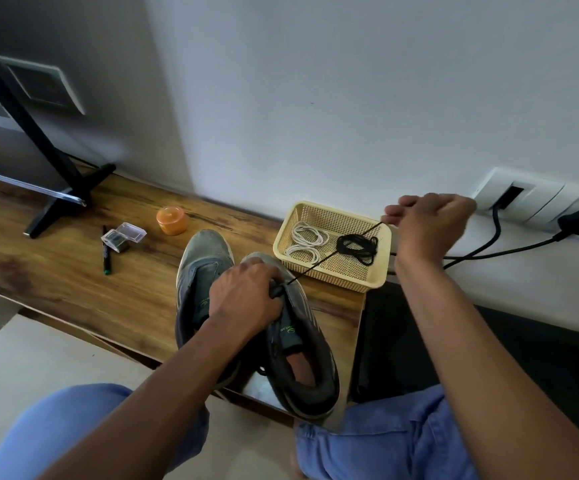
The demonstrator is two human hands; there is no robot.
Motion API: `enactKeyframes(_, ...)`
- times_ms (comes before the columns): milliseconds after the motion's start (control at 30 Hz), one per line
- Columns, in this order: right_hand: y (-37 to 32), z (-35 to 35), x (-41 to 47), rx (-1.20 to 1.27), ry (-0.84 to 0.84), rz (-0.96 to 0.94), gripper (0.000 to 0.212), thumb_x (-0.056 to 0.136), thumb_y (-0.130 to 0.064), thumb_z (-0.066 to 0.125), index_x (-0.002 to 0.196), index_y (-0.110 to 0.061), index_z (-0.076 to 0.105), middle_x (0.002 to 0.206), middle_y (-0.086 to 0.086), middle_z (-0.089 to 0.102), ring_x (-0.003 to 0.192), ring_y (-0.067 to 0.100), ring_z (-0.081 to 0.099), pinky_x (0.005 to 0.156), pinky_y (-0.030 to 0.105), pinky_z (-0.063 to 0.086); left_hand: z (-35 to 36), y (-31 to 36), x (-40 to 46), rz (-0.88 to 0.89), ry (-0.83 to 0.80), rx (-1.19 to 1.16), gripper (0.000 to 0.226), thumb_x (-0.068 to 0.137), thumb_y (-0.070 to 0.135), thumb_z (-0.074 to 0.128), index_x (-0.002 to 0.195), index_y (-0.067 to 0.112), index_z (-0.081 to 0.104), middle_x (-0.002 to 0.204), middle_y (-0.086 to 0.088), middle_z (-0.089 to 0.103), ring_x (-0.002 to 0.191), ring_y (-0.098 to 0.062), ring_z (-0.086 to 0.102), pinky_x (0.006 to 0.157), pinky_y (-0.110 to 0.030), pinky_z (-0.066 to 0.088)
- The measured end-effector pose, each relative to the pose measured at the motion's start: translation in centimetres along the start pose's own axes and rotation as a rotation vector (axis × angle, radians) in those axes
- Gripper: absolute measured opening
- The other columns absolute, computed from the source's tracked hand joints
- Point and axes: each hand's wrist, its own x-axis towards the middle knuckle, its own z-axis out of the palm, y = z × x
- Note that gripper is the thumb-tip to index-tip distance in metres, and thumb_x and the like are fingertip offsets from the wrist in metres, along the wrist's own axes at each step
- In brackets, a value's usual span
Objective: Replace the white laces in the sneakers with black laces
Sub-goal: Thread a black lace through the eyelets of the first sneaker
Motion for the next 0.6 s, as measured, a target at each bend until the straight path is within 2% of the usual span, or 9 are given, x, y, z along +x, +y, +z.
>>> enactKeyframes(67,-0.1,-0.3,0.7,-0.017,0.041,-0.025,0.012,0.1,-0.007,0.027,0.102,-0.01,0.039,0.075,0.013,0.061,0.045,0.02,0.061,0.044,0.032,0.048,0.0,0.0,0.0,0.002,0.008,0.002,0.041,0.08,0.036,0.066,0.12,0.043,0.071,0.122,0.011,0.065,0.105,-0.022,0.066,0.077,-0.034,0.054)
enactKeyframes(133,0.3,0.0,0.6,-0.103,-0.069,-0.021,0.009,0.098,-0.015,0.038,0.096,-0.014,0.046,0.071,0.009,0.062,0.044,0.019,0.056,0.045,0.031,0.042,0.1,-0.1,0.0,0.001,0.016,0.017,0.039,0.08,0.037,0.065,0.118,0.04,0.073,0.119,0.01,0.066,0.102,-0.022,0.067,0.075,-0.033,0.054)
enactKeyframes(167,0.5,0.4,0.3,-0.174,-0.203,-0.012,0.008,0.096,-0.022,0.046,0.091,-0.02,0.053,0.069,0.004,0.063,0.045,0.016,0.054,0.048,0.029,0.04,0.1,-0.1,0.0,0.0,0.019,0.022,0.038,0.079,0.038,0.065,0.117,0.039,0.073,0.117,0.009,0.067,0.1,-0.021,0.067,0.075,-0.033,0.054)
enactKeyframes(233,0.5,0.9,-1.0,-0.402,-0.619,-0.028,0.01,0.095,-0.036,0.061,0.087,-0.03,0.062,0.07,-0.01,0.063,0.049,0.004,0.054,0.051,0.024,0.04,0.2,-0.1,0.0,-0.004,0.02,0.014,0.038,0.079,0.041,0.065,0.116,0.038,0.073,0.115,0.009,0.067,0.1,-0.021,0.067,0.077,-0.034,0.056)
enactKeyframes(300,0.7,1.3,-3.4,-0.708,-1.087,-0.142,0.008,0.098,-0.036,0.067,0.098,-0.028,0.068,0.073,-0.017,0.059,0.055,-0.006,0.055,0.053,0.017,0.039,0.1,-0.1,0.1,-0.003,0.022,-0.002,0.037,0.079,0.043,0.067,0.115,0.039,0.074,0.113,0.01,0.067,0.1,-0.021,0.068,0.079,-0.035,0.056)
enactKeyframes(367,1.8,1.6,-6.0,-1.009,-1.308,-0.337,0.017,0.097,-0.031,0.066,0.112,-0.023,0.068,0.079,-0.012,0.06,0.068,-0.002,0.06,0.058,0.022,0.039,0.0,-0.1,0.1,0.001,0.012,-0.012,0.036,0.079,0.045,0.068,0.113,0.039,0.074,0.11,0.008,0.067,0.099,-0.022,0.068,0.078,-0.034,0.054)
enactKeyframes(433,2.9,2.0,-7.8,-1.282,-1.295,-0.515,0.019,0.096,-0.025,0.061,0.113,-0.019,0.066,0.098,0.003,0.066,0.092,0.025,0.067,0.066,0.032,0.041,0.0,-0.2,0.2,-0.002,-0.003,-0.014,0.033,0.077,0.048,0.067,0.107,0.037,0.074,0.106,0.006,0.066,0.097,-0.025,0.068,0.076,-0.033,0.052)
enactKeyframes(467,3.3,2.1,-8.4,-1.35,-1.261,-0.562,0.016,0.096,-0.022,0.059,0.111,-0.017,0.065,0.103,0.007,0.066,0.096,0.031,0.066,0.067,0.034,0.041,0.0,-0.2,0.2,-0.006,-0.008,-0.013,0.032,0.077,0.049,0.066,0.105,0.036,0.074,0.105,0.005,0.066,0.097,-0.025,0.067,0.075,-0.033,0.052)
enactKeyframes(600,3.8,2.1,-8.9,-1.394,-1.165,-0.665,0.008,0.098,-0.011,0.056,0.1,-0.013,0.063,0.096,0.01,0.063,0.093,0.035,0.066,0.066,0.036,0.038,0.0,-0.3,0.2,-0.013,-0.014,0.006,0.033,0.077,0.051,0.068,0.105,0.035,0.074,0.107,0.005,0.066,0.1,-0.025,0.067,0.08,-0.035,0.055)
